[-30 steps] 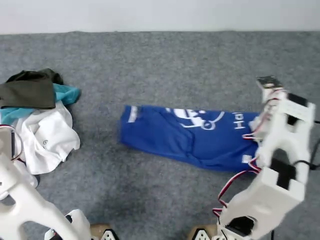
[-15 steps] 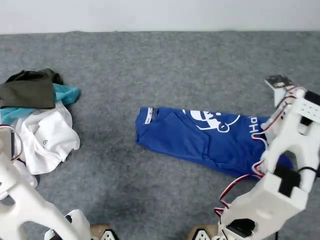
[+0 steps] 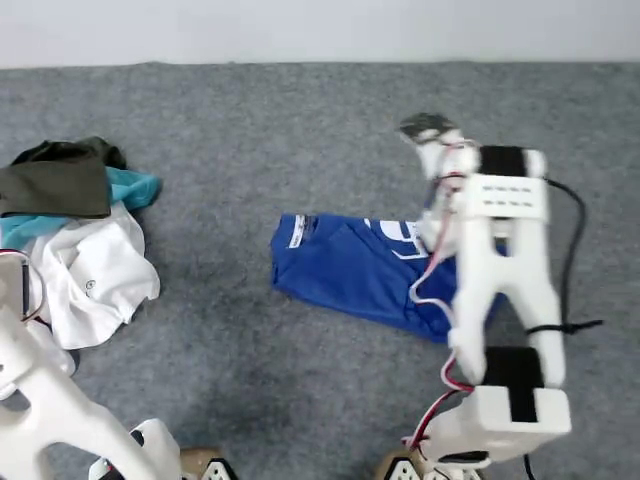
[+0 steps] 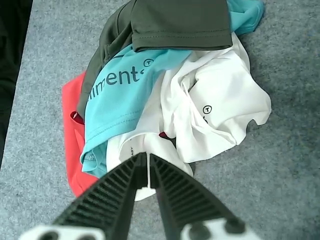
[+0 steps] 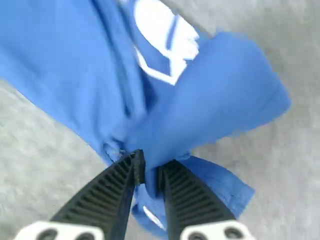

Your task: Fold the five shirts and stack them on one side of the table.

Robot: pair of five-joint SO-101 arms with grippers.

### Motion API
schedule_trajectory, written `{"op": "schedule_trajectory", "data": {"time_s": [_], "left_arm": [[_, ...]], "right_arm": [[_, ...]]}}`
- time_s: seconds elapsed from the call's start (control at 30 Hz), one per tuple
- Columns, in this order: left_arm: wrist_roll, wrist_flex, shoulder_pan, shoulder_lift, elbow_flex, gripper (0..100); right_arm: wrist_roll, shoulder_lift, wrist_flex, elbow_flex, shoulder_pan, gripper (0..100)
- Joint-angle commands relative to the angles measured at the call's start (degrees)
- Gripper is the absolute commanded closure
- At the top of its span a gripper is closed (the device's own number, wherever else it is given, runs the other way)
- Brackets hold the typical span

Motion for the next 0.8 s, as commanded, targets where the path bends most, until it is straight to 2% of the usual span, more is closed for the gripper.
{"op": "schedule_trajectory", "data": {"time_s": [0.0, 0.27, 0.43, 0.5, 0.6, 0.73, 0.77], "left_arm": [[-0.44, -0.35, 0.00, -1.58, -0.40, 98], [-0.35, -0.35, 0.00, -1.67, -0.40, 98], [-0.35, -0.35, 0.00, -1.67, -0.40, 98], [-0.35, -0.35, 0.00, -1.67, -0.40, 98], [-0.35, -0.35, 0.00, -1.67, -0.40, 98], [-0.35, -0.35, 0.00, -1.67, -0.40, 98], [-0.35, -0.35, 0.00, -1.67, -0.40, 98]], "right_arm": [[-3.69, -2.15, -3.91, -2.81, -7.52, 98.8], [-6.86, 8.48, -9.89, -3.16, -15.87, 97.7], [-6.86, 10.68, -8.48, -3.25, -20.70, 80.7], [-6.86, 9.45, -6.90, -4.48, -21.49, 78.5], [-6.59, 8.75, -2.95, -8.62, -19.47, 82.2], [-6.51, 8.92, 1.19, -12.04, -13.41, 98.4], [-6.42, 8.92, 1.80, -12.04, -11.74, 99.5]]}}
